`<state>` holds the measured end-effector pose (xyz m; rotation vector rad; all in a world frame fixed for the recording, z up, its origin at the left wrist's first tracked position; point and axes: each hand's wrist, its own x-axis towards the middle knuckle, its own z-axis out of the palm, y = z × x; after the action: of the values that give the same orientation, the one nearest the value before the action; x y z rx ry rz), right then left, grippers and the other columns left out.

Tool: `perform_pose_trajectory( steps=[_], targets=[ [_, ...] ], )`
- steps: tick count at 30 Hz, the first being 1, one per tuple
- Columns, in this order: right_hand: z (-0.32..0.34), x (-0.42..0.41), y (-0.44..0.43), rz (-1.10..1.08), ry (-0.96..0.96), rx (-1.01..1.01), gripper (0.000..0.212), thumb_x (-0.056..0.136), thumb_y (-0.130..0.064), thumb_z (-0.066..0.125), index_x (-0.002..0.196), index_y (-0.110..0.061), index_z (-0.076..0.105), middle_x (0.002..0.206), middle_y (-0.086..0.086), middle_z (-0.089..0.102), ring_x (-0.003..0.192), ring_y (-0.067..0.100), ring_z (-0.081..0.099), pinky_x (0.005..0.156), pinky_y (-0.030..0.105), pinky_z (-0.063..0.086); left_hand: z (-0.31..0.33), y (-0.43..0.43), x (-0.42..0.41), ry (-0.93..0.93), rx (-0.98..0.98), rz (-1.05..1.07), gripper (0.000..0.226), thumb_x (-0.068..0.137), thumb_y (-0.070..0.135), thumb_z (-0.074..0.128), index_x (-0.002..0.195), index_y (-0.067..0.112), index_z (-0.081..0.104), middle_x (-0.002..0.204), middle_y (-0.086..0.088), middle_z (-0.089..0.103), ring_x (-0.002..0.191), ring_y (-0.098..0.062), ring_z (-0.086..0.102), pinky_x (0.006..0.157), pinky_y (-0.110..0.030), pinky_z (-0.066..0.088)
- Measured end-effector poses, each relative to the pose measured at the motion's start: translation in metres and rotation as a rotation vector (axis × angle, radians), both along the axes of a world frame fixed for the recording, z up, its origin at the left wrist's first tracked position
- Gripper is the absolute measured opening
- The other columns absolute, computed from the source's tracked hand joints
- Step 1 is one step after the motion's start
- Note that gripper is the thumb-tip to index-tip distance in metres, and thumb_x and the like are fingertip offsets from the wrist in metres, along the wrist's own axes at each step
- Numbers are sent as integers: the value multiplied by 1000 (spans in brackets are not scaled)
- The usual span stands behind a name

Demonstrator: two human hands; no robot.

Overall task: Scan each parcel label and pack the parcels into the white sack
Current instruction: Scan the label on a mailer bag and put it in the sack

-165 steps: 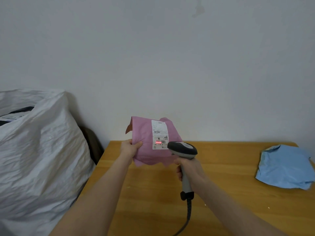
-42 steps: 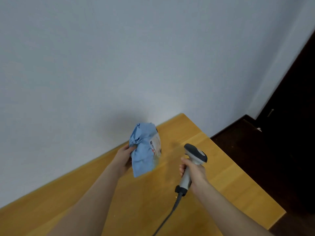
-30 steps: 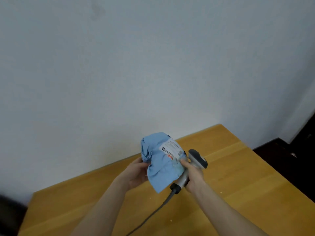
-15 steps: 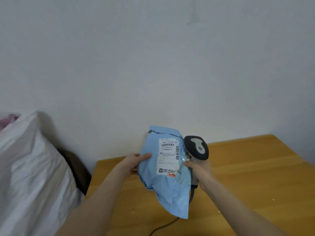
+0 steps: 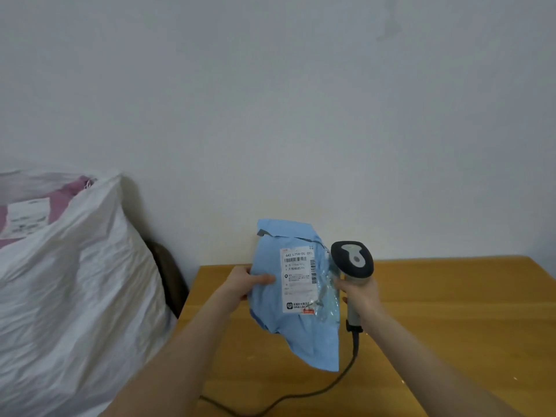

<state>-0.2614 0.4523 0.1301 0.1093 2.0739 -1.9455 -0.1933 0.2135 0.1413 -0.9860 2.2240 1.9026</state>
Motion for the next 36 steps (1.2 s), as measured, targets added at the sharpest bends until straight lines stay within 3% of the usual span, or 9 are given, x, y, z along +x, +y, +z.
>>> perform_pose_trajectory(
  steps=[2, 5, 10, 16, 21, 36],
  targets=[
    [1, 3, 2, -26, -25, 41, 8, 82, -8, 72, 85, -8, 65, 77, 13, 66, 71, 25, 60, 71, 41, 52, -6, -5, 4, 23, 8, 89, 42, 68, 21, 86, 101, 9, 63, 97, -3, 70, 85, -20, 67, 62, -28, 54],
    [4, 19, 2, 35, -94, 1, 12, 84, -8, 68, 74, -3, 65, 58, 12, 63, 49, 20, 54, 51, 30, 45, -15, -10, 5, 49, -17, 179, 40, 68, 18, 85, 98, 9, 61, 90, 0, 66, 79, -17, 65, 57, -26, 52],
    [12, 57, -11, 183, -85, 27, 14, 84, -5, 67, 70, -4, 65, 49, 8, 61, 37, 13, 50, 39, 22, 41, -32, -13, 2, 43, -71, 204, 36, 67, 20, 86, 91, 16, 60, 90, 2, 64, 81, -19, 62, 68, -33, 53],
    [20, 76, -17, 242, -86, 70, 17, 83, -6, 66, 67, -3, 64, 50, 9, 61, 35, 12, 48, 41, 22, 39, -44, -10, 3, 42, -82, 204, 38, 68, 19, 85, 97, 14, 61, 92, 0, 64, 78, -16, 61, 62, -27, 50],
    [22, 81, -18, 225, -102, 106, 27, 81, -3, 64, 54, -5, 60, 47, 7, 59, 34, 12, 47, 41, 22, 38, -52, -10, 5, 26, -85, 228, 49, 69, 18, 84, 111, 7, 63, 106, -7, 66, 93, -25, 62, 80, -38, 53],
    [26, 87, -19, 208, -155, 83, 17, 82, -2, 63, 66, -5, 61, 46, 5, 57, 35, 11, 45, 39, 21, 38, -59, -12, 8, -6, -130, 264, 53, 69, 21, 84, 115, 8, 62, 114, -9, 66, 102, -29, 62, 90, -46, 52]
  ],
)
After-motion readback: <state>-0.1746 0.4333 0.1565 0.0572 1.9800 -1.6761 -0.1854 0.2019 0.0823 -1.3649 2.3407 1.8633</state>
